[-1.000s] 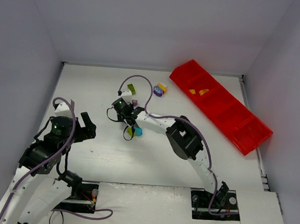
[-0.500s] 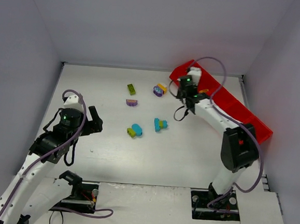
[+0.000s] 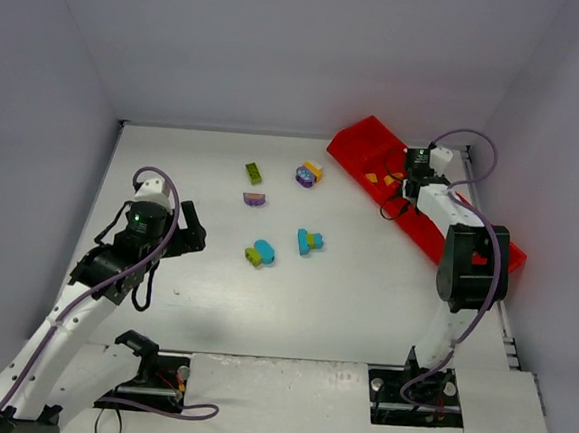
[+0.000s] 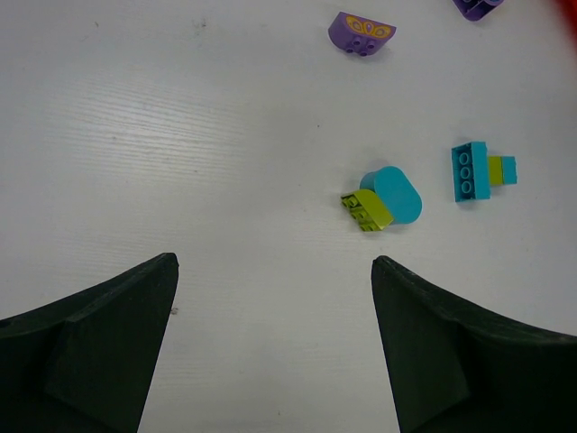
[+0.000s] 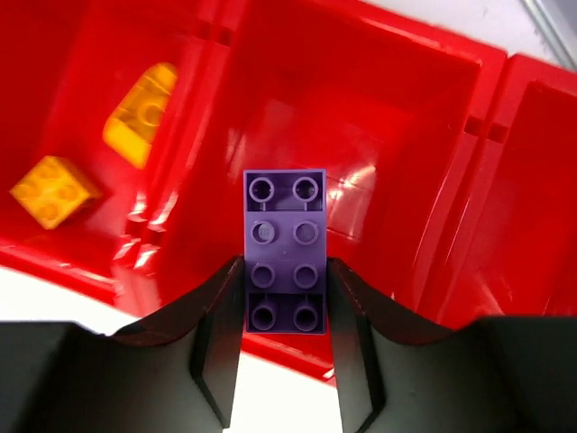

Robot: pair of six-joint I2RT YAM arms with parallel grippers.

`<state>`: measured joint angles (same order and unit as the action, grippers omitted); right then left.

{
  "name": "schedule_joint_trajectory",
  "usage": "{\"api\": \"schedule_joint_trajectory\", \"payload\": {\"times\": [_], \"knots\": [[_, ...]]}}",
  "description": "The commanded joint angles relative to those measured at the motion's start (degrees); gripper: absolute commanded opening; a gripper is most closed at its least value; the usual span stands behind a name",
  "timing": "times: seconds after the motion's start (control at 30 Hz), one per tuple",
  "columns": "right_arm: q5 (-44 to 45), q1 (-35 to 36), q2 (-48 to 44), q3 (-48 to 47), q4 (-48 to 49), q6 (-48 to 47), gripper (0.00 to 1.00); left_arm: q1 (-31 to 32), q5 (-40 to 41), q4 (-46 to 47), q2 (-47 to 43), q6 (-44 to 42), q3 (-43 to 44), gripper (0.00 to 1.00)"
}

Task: Sort the legos into containers by color

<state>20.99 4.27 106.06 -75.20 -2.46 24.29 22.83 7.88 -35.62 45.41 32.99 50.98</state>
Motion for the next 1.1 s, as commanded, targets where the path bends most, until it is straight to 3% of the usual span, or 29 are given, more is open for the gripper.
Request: {"api": "schedule_joint_trajectory", "payload": {"times": [0.0,0.03,0.13,0.23,0.4,0.5,0.73,0.93,1.07], "knots": [[-0.34,-1.28,0.29,-3.64,0.00,1.72,0.36,0.11,0.12,3.62,0.91,-1.00,2.10,0.82],[-0.60,-1.28,0.29,-4.07,-0.09,1.03,0.50,0.11,0.12,3.62,0.91,-1.00,2.19,0.82],[-2.53,-0.67,-0.50,-4.60,-0.09,-0.99,0.71,0.11,0.29,3.80,1.35,-0.83,2.37,0.82],[-3.06,0.56,-1.90,-5.48,0.00,-3.11,0.78,0.11,0.21,4.15,1.96,-0.74,2.46,0.82],[-7.97,7.40,-4.98,-5.05,5.60,-11.71,0.79,0.11,0.12,4.68,2.67,-0.47,2.72,0.82],[-15.78,12.24,-5.08,-5.83,7.81,-15.40,0.80,0.11,0.12,4.77,2.93,-0.39,2.72,0.82],[-28.71,20.85,3.87,-13.30,8.61,-21.19,0.91,0.11,0.64,3.45,1.88,-0.39,2.81,0.82],[-42.77,24.11,12.41,-22.00,8.53,-30.42,0.97,0.11,1.52,1.17,-0.40,-0.65,2.46,0.82],[-47.71,25.78,17.42,-27.97,6.25,-36.32,1.00,0.11,2.49,-0.77,-1.99,-0.83,2.28,0.82]]}}
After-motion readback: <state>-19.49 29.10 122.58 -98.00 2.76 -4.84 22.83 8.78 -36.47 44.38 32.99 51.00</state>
